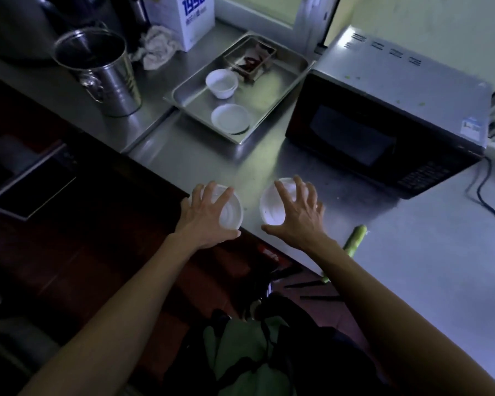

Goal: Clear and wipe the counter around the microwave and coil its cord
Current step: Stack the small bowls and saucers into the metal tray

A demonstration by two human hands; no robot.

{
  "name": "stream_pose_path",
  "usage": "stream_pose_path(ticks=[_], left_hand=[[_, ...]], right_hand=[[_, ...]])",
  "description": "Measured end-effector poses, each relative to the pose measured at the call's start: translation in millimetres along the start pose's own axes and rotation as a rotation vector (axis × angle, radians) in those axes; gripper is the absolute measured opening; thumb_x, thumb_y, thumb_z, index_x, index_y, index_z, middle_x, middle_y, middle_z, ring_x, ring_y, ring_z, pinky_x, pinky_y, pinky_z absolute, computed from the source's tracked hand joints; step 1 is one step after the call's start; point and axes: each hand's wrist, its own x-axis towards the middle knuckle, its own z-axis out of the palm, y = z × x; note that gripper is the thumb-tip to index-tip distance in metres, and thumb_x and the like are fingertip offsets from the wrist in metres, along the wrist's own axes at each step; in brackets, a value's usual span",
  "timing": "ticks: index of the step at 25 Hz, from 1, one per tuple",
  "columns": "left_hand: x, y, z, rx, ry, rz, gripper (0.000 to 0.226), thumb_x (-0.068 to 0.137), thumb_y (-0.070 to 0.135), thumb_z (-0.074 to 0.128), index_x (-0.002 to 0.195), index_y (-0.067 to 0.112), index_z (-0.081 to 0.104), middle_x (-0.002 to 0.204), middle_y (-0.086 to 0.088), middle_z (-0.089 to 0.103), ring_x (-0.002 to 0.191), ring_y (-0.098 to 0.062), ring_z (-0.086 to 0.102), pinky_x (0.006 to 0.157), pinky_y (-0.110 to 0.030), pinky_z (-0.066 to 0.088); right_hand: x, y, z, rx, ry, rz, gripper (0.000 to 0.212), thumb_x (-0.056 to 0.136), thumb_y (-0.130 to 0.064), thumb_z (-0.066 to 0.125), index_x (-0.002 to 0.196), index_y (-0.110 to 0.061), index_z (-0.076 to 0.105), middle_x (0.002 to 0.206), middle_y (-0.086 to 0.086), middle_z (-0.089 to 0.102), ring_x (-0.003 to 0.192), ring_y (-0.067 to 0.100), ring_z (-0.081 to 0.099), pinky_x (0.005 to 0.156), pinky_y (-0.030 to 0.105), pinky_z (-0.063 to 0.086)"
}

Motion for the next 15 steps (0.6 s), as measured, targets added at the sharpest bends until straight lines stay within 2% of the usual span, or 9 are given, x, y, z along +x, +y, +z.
stream_pose_path(ticks=[6, 15], left_hand=[[29.5, -46.6, -5.9, 0.026, -0.040, -0.076, 0.113, 0.058, 0.086, 0.057, 0.150, 0.044, 0.007, 0.159, -0.002, 0.003, 0.145, -0.032, 0.005, 0.111, -0.061, 0.023], [125.8, -90.2, -71.2, 0.053, -0.094, -0.129, 0.115, 0.062, 0.082, 0.061, 0.153, 0.043, 0.003, 0.161, -0.001, -0.002, 0.146, -0.032, 0.000, 0.113, -0.059, 0.019]], right_hand=[[65.0, -35.1, 15.0, 0.008, -0.038, -0.069, 0.116, 0.061, -0.073, 0.075, 0.153, -0.038, 0.015, 0.161, 0.006, 0.006, 0.144, 0.039, 0.012, 0.105, 0.062, 0.032], [189.4, -68.6, 3.7, 0.141, -0.082, -0.059, 0.117, 0.060, -0.075, 0.074, 0.153, -0.039, 0.013, 0.161, 0.004, 0.004, 0.145, 0.040, 0.010, 0.106, 0.064, 0.033]])
